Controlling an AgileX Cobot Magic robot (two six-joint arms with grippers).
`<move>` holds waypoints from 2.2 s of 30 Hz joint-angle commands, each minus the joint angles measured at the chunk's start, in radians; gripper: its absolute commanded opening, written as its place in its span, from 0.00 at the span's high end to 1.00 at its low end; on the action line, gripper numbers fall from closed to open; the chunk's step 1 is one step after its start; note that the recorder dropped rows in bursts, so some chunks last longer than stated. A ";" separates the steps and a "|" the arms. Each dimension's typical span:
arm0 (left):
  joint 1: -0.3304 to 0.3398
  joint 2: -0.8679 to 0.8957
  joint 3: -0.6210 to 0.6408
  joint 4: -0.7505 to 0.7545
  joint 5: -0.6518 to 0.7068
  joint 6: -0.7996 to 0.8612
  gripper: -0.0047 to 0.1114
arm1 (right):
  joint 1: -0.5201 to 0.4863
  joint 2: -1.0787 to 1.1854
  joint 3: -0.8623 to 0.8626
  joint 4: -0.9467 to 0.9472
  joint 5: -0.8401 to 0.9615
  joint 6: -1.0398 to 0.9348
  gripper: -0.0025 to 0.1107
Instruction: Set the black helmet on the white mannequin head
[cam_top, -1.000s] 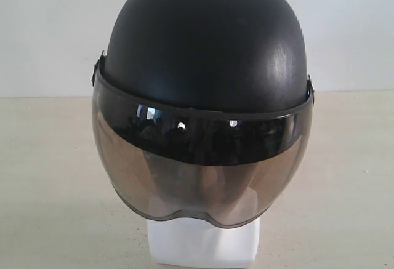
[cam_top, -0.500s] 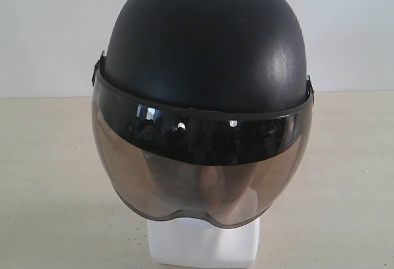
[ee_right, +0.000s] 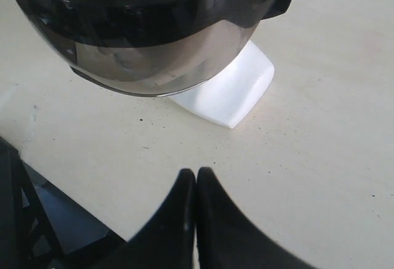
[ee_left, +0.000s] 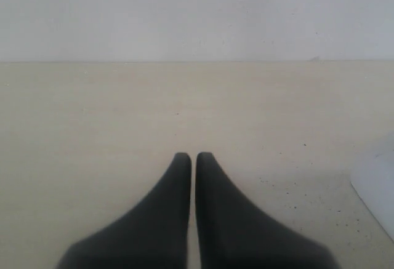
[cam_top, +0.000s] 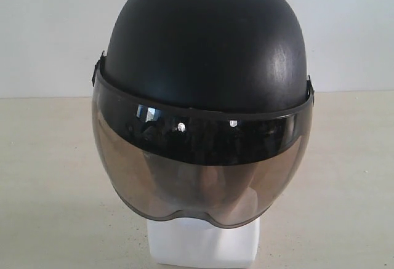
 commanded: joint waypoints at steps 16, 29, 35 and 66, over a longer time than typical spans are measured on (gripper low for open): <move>0.003 -0.002 -0.001 -0.003 -0.001 -0.009 0.92 | -0.001 -0.004 0.004 -0.047 -0.006 -0.053 0.98; 0.003 -0.002 -0.001 -0.003 -0.001 -0.009 0.92 | -0.001 -0.475 0.767 -0.270 -1.092 -0.016 0.98; 0.003 -0.002 -0.001 -0.003 -0.001 -0.009 0.92 | -0.001 -0.501 0.955 -0.303 -1.263 -0.014 0.98; 0.003 -0.002 -0.001 -0.003 -0.001 -0.009 0.92 | -0.361 -0.592 0.955 -0.303 -0.861 0.095 0.98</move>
